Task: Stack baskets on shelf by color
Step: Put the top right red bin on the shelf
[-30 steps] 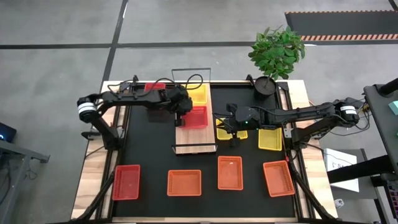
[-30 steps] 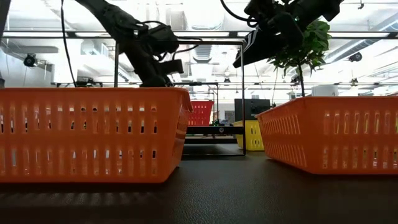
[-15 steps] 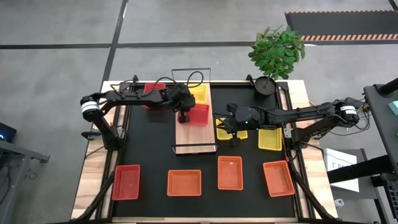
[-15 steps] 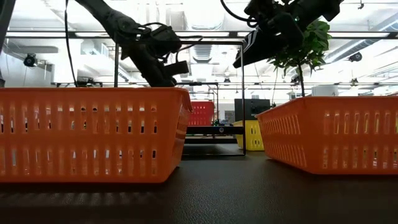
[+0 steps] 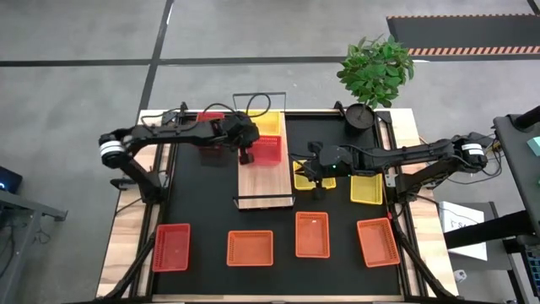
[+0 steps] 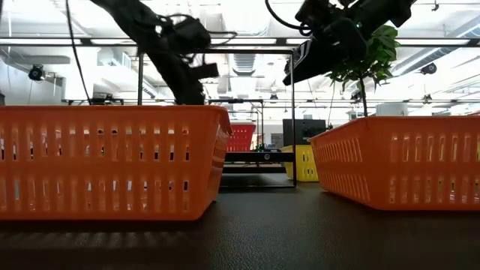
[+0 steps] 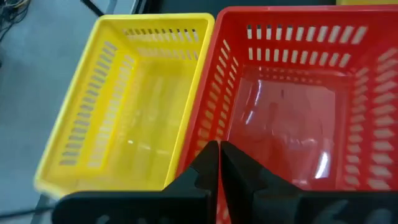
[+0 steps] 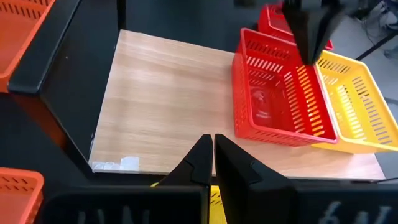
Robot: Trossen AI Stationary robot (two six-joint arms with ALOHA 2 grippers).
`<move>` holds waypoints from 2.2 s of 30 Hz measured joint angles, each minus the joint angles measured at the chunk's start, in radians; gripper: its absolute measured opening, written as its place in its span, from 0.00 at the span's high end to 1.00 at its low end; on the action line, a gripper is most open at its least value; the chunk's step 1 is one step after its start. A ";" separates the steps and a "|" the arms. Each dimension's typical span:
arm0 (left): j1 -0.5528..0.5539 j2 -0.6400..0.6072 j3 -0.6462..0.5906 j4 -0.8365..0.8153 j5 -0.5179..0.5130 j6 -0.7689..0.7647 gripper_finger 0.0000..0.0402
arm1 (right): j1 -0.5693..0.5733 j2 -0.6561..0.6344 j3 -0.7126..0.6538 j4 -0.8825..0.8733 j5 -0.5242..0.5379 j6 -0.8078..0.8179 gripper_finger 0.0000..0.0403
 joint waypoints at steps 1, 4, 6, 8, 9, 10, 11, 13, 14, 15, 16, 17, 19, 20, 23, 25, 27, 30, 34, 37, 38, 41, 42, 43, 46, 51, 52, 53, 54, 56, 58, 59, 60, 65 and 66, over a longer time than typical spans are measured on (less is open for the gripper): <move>0.000 -0.025 -0.002 -0.027 0.000 -0.003 1.00 | 0.000 0.000 0.000 0.001 0.000 0.008 0.98; 0.000 -0.109 -0.030 -0.083 -0.022 -0.007 1.00 | -0.001 0.004 0.000 0.012 0.001 0.039 0.98; 0.000 -0.161 -0.061 -0.108 -0.065 0.000 1.00 | -0.001 0.009 0.000 0.008 0.001 0.060 0.98; 0.007 -0.211 -0.104 -0.109 -0.139 0.015 1.00 | -0.001 0.018 0.000 0.009 0.001 0.083 0.98; 0.013 -0.234 -0.132 -0.093 -0.175 0.031 1.00 | -0.001 0.025 0.000 0.009 0.001 0.090 0.98; 0.022 -0.252 -0.161 -0.064 -0.191 0.041 1.00 | -0.001 0.027 0.000 0.009 0.001 0.098 0.98; 0.033 -0.266 -0.190 -0.014 -0.193 0.054 1.00 | 0.000 0.034 -0.001 0.009 0.001 0.099 0.98; 0.058 -0.279 -0.252 0.096 -0.179 0.062 1.00 | 0.000 0.043 -0.001 0.021 0.001 0.100 0.98; 0.070 -0.280 -0.279 0.150 -0.177 0.063 1.00 | 0.000 0.046 -0.001 0.016 0.001 0.103 0.98; 0.084 -0.277 -0.303 0.200 -0.173 0.064 1.00 | 0.000 0.048 -0.001 0.016 0.001 0.109 0.98; 0.096 -0.272 -0.323 0.247 -0.169 0.069 1.00 | 0.000 0.050 -0.001 0.018 0.001 0.113 0.98; 0.107 -0.264 -0.340 0.286 -0.166 0.079 1.00 | 0.000 0.050 -0.001 0.018 0.001 0.115 0.98; 0.126 -0.240 -0.357 0.333 -0.133 0.081 1.00 | 0.000 0.051 -0.001 0.016 0.001 0.115 0.98; 0.133 -0.227 -0.357 0.344 -0.108 0.081 1.00 | 0.000 0.051 -0.001 0.017 0.001 0.115 0.98; 0.144 -0.180 -0.345 0.360 -0.091 0.081 1.00 | 0.000 0.051 -0.001 0.017 0.001 0.115 0.98; 0.150 -0.149 -0.334 0.359 -0.091 0.081 1.00 | 0.000 0.051 -0.001 0.017 0.001 0.115 0.98; 0.151 -0.125 -0.323 0.360 -0.091 0.081 1.00 | 0.000 0.051 -0.001 0.017 0.001 0.115 0.98; 0.151 -0.107 -0.311 0.361 -0.082 0.081 1.00 | 0.000 0.051 -0.001 0.017 0.001 0.115 0.98; 0.151 -0.106 -0.303 0.367 -0.040 0.080 1.00 | 0.000 0.051 -0.001 0.016 0.001 0.112 0.98; 0.150 -0.108 -0.304 0.363 -0.028 0.056 1.00 | 0.000 0.051 -0.001 0.016 0.001 0.109 0.98; 0.150 -0.109 -0.305 0.359 -0.028 0.049 1.00 | 0.000 0.051 -0.001 0.016 0.001 0.108 0.98; 0.151 -0.109 -0.306 0.358 -0.014 0.028 1.00 | 0.000 0.051 -0.001 0.016 0.001 0.107 0.98; 0.150 -0.109 -0.306 0.356 -0.011 0.027 1.00 | 0.000 0.051 -0.001 0.016 0.001 0.108 0.98; 0.149 -0.109 -0.306 0.356 -0.010 0.027 1.00 | 0.000 0.051 -0.001 0.016 0.001 0.110 0.98; 0.149 -0.125 -0.307 0.329 -0.006 0.027 1.00 | 0.000 0.051 -0.001 0.016 0.001 0.115 0.98; 0.149 -0.191 -0.307 0.236 -0.006 -0.007 1.00 | 0.000 0.051 -0.001 0.016 0.001 0.109 0.98; 0.148 -0.207 -0.307 0.201 -0.004 -0.025 1.00 | 0.000 0.051 -0.001 0.016 0.001 0.108 0.98; 0.148 -0.225 -0.307 0.163 0.005 -0.037 1.00 | 0.000 0.051 -0.001 0.016 0.001 0.108 0.98; 0.147 -0.244 -0.308 0.128 0.022 -0.052 1.00 | 0.000 0.051 -0.001 0.016 0.001 0.108 0.98; 0.145 -0.273 -0.312 0.092 0.073 -0.082 1.00 | 0.000 0.051 -0.001 0.016 0.001 0.108 0.98; 0.141 -0.290 -0.331 0.087 0.128 -0.104 1.00 | 0.000 0.051 -0.001 0.016 0.001 0.108 0.98; 0.138 -0.293 -0.340 0.086 0.150 -0.115 1.00 | 0.000 0.051 -0.001 0.016 0.001 0.108 0.98; 0.133 -0.294 -0.346 0.088 0.166 -0.130 1.00 | 0.000 0.051 -0.001 0.016 0.001 0.108 0.98; 0.098 -0.278 -0.354 0.094 0.174 -0.157 1.00 | 0.000 0.051 -0.001 0.016 0.000 0.108 0.98; 0.089 -0.272 -0.354 0.099 0.175 -0.157 1.00 | 0.000 0.051 -0.001 0.016 0.000 0.109 0.98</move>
